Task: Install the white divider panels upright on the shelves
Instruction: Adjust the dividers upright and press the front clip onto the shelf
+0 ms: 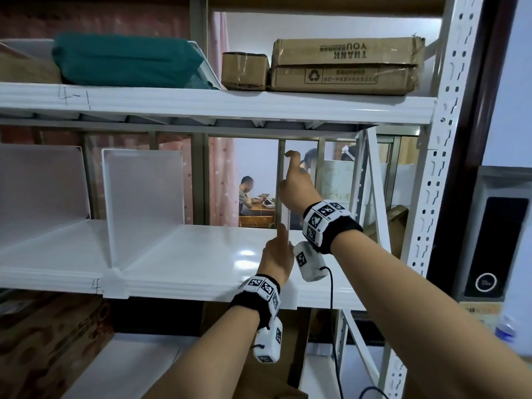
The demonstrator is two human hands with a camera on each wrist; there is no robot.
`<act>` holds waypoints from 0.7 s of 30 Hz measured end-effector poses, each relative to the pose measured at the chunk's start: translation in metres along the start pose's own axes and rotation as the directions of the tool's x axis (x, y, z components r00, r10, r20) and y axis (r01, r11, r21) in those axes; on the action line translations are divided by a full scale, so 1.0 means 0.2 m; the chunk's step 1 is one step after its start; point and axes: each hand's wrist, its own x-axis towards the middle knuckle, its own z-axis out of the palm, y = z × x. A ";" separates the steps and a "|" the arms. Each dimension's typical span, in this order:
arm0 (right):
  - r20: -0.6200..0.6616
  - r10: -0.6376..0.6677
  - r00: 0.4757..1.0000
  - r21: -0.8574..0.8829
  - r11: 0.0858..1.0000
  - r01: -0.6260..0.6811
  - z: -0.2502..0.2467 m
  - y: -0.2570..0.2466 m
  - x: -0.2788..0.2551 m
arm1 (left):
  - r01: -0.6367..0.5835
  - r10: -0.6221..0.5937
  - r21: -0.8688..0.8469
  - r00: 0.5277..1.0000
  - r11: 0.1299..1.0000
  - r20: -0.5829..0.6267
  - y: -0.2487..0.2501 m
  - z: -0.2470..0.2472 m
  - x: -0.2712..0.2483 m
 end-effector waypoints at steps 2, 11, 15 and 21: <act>-0.004 0.006 1.000 -0.011 1.000 -0.006 0.00 0.02 -0.01 | -0.004 0.004 0.056 1.000 0.998 -0.001 -0.01 0.02 0.01; -0.005 -0.023 1.000 -0.044 0.999 0.023 -0.02 0.02 -0.02 | -0.040 0.043 0.138 0.999 0.990 -0.016 -0.02 0.05 0.04; -0.039 -0.071 0.997 -0.055 0.996 0.069 0.01 0.03 -0.02 | -0.050 0.057 0.094 0.996 0.994 -0.064 -0.05 0.04 0.05; -0.011 -0.026 1.000 -0.010 1.000 0.026 -0.01 0.01 -0.03 | -0.079 0.088 0.128 0.994 0.989 -0.061 -0.05 0.05 0.04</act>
